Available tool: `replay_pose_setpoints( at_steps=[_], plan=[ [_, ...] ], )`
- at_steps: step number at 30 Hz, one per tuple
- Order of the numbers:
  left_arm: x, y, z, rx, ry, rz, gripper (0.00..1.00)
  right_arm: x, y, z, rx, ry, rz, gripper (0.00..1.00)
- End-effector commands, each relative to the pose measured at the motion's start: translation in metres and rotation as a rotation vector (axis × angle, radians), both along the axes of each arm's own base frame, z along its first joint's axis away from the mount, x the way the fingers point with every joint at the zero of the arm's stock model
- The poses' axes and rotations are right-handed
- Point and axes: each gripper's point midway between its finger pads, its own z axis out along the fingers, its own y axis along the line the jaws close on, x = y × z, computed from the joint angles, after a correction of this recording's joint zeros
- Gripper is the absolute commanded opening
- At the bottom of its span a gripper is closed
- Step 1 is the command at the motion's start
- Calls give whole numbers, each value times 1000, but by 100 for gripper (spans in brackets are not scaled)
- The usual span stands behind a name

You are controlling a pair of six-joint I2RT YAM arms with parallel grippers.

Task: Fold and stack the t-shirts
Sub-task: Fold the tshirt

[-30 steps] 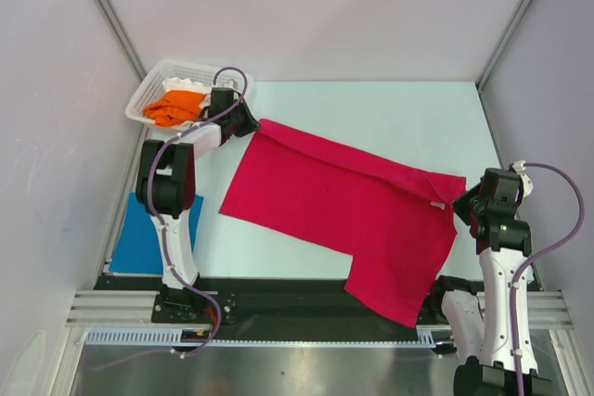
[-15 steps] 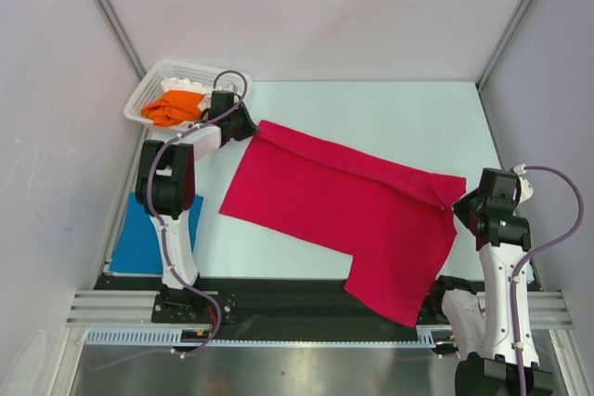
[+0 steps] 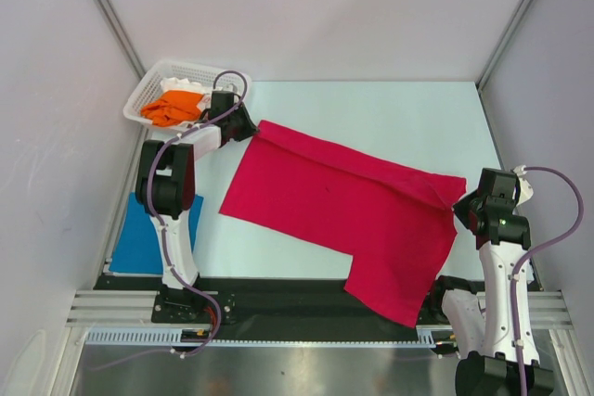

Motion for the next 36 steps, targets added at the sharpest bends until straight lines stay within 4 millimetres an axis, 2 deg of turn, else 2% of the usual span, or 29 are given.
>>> replay_pose_setpoints(
  at_steps=[1,17,24,30,36],
  plan=[
    [-3,15,-6,44,21,36,3,1,-5,9,-18,-18,-30,0],
    [-7,21,-11,72,35,58,1,2,-6,7,-21,-12,-32,0],
    [-6,23,1,78,7,57,20,2,-5,7,-12,-13,-26,0],
    [-6,23,3,76,-1,57,13,4,-3,4,-2,-9,-22,0],
    [-8,22,-2,75,10,51,17,3,-4,3,-7,-6,-23,0]
  ],
)
